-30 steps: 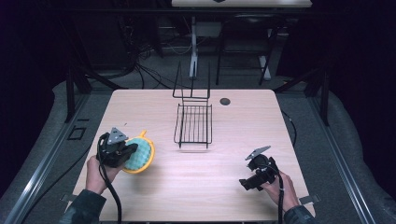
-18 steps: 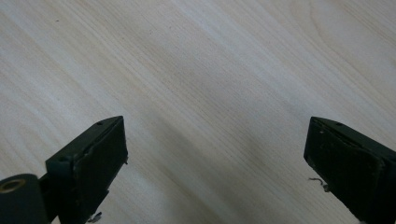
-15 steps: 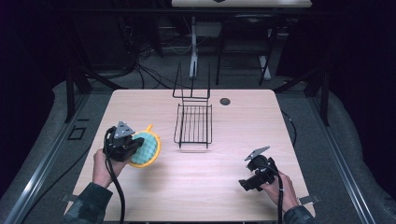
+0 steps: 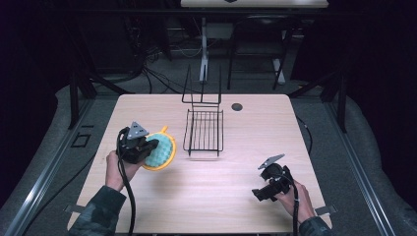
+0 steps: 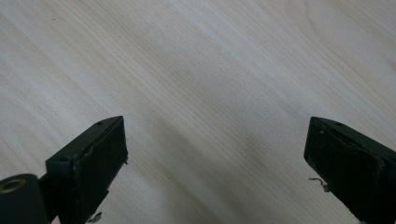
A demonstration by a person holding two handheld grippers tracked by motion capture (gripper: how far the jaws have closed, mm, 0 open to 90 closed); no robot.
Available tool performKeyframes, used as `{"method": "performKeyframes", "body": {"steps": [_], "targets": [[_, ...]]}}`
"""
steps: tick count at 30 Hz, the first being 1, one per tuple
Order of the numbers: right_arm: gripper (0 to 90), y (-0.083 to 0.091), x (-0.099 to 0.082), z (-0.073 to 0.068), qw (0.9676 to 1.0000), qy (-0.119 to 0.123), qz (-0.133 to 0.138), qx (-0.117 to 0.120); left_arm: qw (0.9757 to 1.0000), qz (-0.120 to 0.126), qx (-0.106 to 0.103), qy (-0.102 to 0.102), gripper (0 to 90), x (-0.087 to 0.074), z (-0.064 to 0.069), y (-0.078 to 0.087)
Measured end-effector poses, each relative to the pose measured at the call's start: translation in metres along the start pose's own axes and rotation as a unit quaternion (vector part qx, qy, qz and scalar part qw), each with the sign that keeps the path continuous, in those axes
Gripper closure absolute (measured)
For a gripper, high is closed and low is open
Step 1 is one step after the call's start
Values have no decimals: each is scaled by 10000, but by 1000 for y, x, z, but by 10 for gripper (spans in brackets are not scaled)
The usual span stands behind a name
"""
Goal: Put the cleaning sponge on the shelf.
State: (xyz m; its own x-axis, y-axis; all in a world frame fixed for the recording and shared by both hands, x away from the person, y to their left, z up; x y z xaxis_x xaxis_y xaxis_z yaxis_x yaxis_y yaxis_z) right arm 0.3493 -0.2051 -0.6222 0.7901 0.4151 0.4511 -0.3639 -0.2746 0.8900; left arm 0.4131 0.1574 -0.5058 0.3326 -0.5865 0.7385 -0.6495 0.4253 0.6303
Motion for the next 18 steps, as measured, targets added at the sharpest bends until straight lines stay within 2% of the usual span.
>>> {"method": "performKeyframes", "body": {"steps": [18], "targets": [[55,0,0,0,10000,-9,5,8,9998,158,-72,-5,899,29,6,-24]]}}
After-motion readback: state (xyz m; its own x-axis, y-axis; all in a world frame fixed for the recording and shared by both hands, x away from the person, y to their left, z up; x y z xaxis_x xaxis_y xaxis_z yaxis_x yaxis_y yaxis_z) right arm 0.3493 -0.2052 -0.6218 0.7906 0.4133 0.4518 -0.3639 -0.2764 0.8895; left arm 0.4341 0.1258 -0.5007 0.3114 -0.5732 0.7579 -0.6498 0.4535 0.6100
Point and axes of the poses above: each handheld gripper's, and its own axes: y roughly backward along the jaws, x roughly out of its top, z roughly to its right, the point moved 9 cm from there along -y, roughly forward along the jaws, and after that the axes turned 12 degrees about -y, right-handed, at the moved point
